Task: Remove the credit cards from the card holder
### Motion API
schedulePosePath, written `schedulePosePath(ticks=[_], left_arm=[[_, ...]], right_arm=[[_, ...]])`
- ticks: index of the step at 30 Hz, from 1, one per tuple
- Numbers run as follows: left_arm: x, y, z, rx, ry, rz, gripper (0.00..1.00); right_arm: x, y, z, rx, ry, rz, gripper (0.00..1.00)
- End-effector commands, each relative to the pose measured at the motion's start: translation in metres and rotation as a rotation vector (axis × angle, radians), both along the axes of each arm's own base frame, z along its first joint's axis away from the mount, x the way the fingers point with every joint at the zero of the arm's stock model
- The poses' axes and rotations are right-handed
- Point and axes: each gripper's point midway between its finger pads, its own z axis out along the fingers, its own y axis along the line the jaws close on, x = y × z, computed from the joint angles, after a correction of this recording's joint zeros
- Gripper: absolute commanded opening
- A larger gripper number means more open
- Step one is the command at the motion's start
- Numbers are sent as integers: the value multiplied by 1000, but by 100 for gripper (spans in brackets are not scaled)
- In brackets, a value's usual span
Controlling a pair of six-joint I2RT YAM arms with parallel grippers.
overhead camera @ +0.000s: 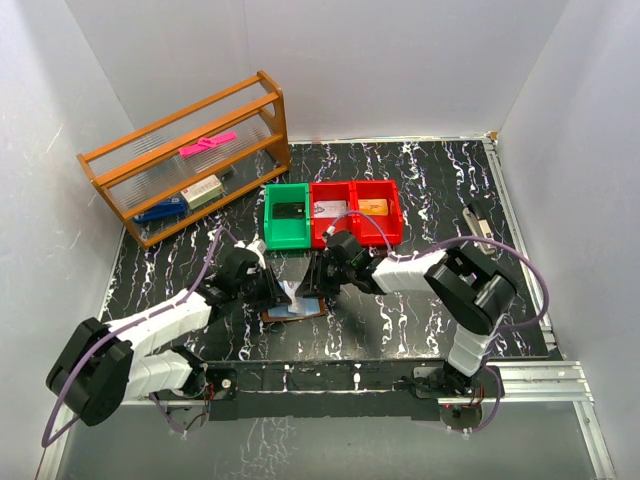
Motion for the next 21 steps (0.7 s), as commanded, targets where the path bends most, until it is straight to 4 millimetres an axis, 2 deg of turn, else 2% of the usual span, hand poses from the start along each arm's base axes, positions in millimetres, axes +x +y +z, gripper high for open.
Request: schedulePosePath(ticks=[1, 3, 7, 10, 12, 15, 21], left_arm=[[6, -12, 10, -55, -16, -16, 14], [8, -17, 8, -79, -9, -8, 21], [13, -22, 7, -107, -5, 12, 23], [15, -22, 8, -105, -5, 22, 19], [15, -18, 7, -81, -3, 36, 8], [14, -6, 8, -33, -8, 66, 0], [7, 9, 16, 20, -34, 65, 0]], right_arm=[[-13, -3, -24, -5, 67, 2, 29], [-17, -8, -30, -12, 81, -10, 29], [-18, -13, -34, -23, 85, -30, 29], [-18, -13, -35, -26, 88, -32, 29], [-17, -14, -34, -30, 85, -39, 29], [-14, -15, -31, -40, 70, -49, 29], [-4, -14, -20, -48, 25, -44, 30]])
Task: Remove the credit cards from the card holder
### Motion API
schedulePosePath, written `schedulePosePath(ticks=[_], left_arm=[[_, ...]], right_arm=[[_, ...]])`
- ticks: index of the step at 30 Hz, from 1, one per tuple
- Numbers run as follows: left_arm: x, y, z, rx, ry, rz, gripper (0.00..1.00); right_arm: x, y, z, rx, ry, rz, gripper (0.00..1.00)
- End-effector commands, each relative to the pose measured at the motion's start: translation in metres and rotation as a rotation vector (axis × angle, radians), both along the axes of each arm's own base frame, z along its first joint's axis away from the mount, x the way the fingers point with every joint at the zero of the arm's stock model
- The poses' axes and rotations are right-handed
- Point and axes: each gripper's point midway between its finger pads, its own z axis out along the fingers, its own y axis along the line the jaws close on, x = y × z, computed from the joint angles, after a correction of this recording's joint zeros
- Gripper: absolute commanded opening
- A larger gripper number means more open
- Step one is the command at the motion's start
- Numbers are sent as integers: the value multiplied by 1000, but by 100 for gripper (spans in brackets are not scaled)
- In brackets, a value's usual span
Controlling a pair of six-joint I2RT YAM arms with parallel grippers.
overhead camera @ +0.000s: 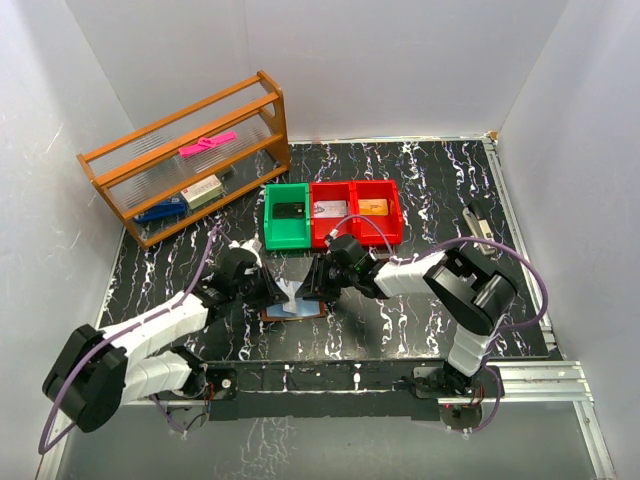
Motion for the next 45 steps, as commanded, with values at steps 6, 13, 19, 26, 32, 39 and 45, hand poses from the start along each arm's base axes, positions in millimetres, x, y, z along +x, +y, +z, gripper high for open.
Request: schedulePosePath(ticks=[6, 13, 19, 26, 32, 39, 45], left_arm=[[0, 15, 30, 42, -78, 11, 0], [8, 23, 61, 15, -209, 45, 0], [8, 8, 84, -85, -288, -14, 0], [7, -15, 103, -203, -351, -113, 0], [2, -36, 118, -350, -365, -175, 0], [-5, -53, 137, -488, -368, -235, 0], [-9, -62, 150, -548, -373, -289, 0]], right_arm=[[14, -5, 36, -19, -141, 4, 35], [39, -48, 70, -65, -311, -200, 45], [54, -97, 84, -69, -367, -321, 51], [57, -126, 111, 118, -382, -292, 60], [30, -103, 145, 381, -395, -85, 60], [5, -82, 162, 475, -414, 76, 56], [-7, -63, 164, 516, -399, 163, 51]])
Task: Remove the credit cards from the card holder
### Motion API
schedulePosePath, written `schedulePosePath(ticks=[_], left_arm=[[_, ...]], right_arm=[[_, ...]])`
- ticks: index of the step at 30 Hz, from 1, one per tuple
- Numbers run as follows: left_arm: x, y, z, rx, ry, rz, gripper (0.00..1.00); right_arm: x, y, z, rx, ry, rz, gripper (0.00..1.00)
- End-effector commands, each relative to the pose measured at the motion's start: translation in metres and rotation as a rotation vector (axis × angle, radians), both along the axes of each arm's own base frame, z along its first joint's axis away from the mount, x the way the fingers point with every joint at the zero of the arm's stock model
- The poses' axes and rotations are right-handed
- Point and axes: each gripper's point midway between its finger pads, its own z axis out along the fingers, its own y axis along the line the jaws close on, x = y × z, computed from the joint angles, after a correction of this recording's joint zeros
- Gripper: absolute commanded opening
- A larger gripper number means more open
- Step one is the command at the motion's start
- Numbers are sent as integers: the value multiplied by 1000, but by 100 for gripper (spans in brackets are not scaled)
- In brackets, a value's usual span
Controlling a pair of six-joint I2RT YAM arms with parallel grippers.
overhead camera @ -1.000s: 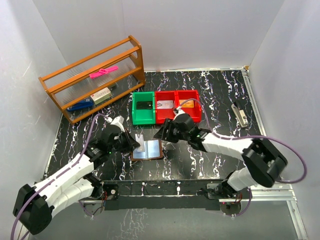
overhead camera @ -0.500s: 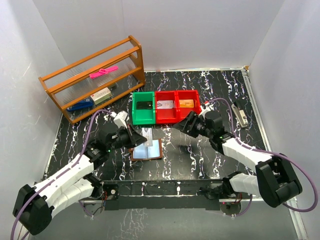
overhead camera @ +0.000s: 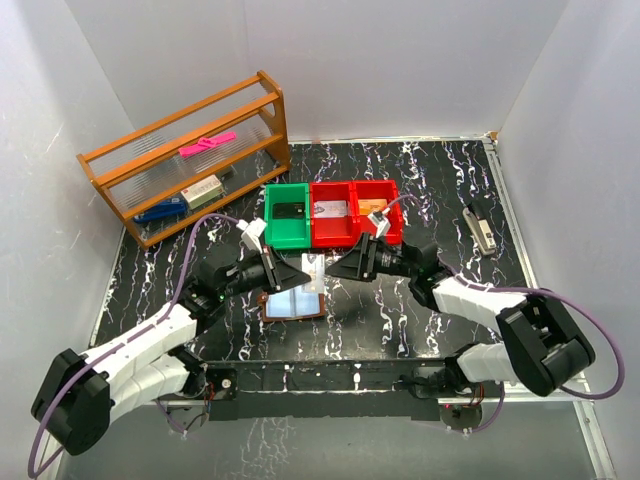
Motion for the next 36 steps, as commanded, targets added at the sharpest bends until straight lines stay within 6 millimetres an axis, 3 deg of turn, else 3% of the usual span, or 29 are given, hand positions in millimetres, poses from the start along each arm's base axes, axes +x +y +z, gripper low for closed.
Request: schedulePosePath(ticks=[1, 9, 12, 19, 25, 27, 31, 36], left_arm=[[-6, -10, 30, -99, -59, -73, 0], [-10, -12, 33, -118, -61, -99, 0], [-12, -13, 35, -126, -63, -117, 0], [-12, -15, 35, -146, -60, -121, 0], [-10, -14, 33, -139, -60, -104, 0], [-10, -14, 32, -139, -54, -104, 0], [-11, -15, 31, -149, -42, -107, 0], [-12, -14, 31, -144, -38, -103, 0]], right_arm=[[-10, 19, 33, 96, -104, 113, 50], [-15, 25, 49, 150, -135, 146, 36], [-17, 26, 51, 157, -130, 163, 26], [-25, 29, 63, 203, -135, 191, 22], [-29, 30, 63, 204, -136, 202, 9], [-30, 30, 64, 206, -136, 203, 9], [-33, 31, 67, 211, -146, 208, 23], [-33, 32, 67, 217, -144, 208, 22]])
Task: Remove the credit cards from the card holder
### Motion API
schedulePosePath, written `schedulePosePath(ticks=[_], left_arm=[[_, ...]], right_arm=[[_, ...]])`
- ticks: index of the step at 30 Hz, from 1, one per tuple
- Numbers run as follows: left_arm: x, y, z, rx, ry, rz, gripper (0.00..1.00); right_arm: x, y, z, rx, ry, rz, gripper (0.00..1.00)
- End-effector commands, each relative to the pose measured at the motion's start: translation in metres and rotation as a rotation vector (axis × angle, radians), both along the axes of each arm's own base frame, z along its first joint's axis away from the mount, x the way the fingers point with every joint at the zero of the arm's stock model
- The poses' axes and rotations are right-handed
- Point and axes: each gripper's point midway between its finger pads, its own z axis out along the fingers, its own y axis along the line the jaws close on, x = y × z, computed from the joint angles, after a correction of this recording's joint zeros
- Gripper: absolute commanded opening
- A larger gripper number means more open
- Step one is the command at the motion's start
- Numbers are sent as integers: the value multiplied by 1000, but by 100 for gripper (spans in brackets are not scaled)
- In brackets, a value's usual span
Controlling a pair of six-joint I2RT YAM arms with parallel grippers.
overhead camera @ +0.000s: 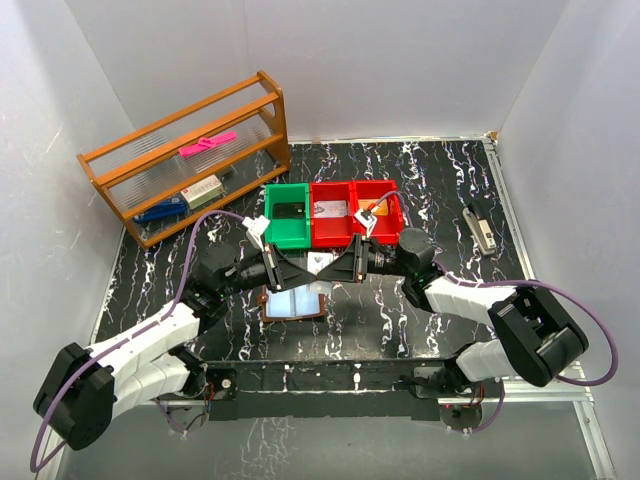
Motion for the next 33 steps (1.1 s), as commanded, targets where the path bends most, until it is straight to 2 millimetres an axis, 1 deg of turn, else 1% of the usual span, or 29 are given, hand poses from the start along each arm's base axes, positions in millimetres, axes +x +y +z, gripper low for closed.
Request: schedulePosePath(ticks=[1, 3, 6, 10, 14, 17, 19, 20, 21, 23, 25, 27, 28, 29, 31, 33], left_arm=[[-2, 1, 5, -15, -22, -6, 0], [-2, 1, 4, -13, -20, -2, 0], [-2, 1, 4, -13, -20, -5, 0], [-3, 2, 4, -2, -20, -4, 0], [-2, 4, 2, 11, -20, 11, 0], [0, 9, 1, 26, -25, 43, 0], [2, 12, -2, 46, -24, 64, 1], [2, 13, -4, 64, -19, 70, 13], [4, 14, -6, 87, -15, 77, 28], [7, 20, -13, 148, -12, 106, 51], [16, 32, -21, 242, -1, 180, 68], [24, 51, -32, 355, 14, 272, 77], [26, 59, -36, 399, 19, 305, 82], [28, 67, -40, 442, 32, 338, 86], [27, 78, -50, 510, 57, 365, 90], [25, 85, -60, 561, 92, 378, 92]], right_arm=[[-2, 4, 32, 79, -106, 19, 20], [-1, 3, 32, 85, -105, 13, 17], [2, 2, 31, 81, -103, -14, 21], [5, 1, 31, 82, -98, -41, 20], [4, 0, 31, 83, -103, -49, 10], [6, -3, 31, 83, -107, -73, 0], [6, -4, 33, 86, -111, -78, 0], [6, -4, 35, 90, -114, -76, 0], [6, -3, 38, 92, -125, -73, 0], [12, -2, 38, 65, -145, -91, 0], [31, -3, 30, -34, -167, -173, 0], [60, -12, 13, -208, -207, -304, 0], [74, -18, 9, -285, -238, -370, 0], [86, -29, -4, -394, -242, -424, 0], [110, -44, -5, -531, -316, -518, 0], [131, -54, -3, -639, -406, -577, 0]])
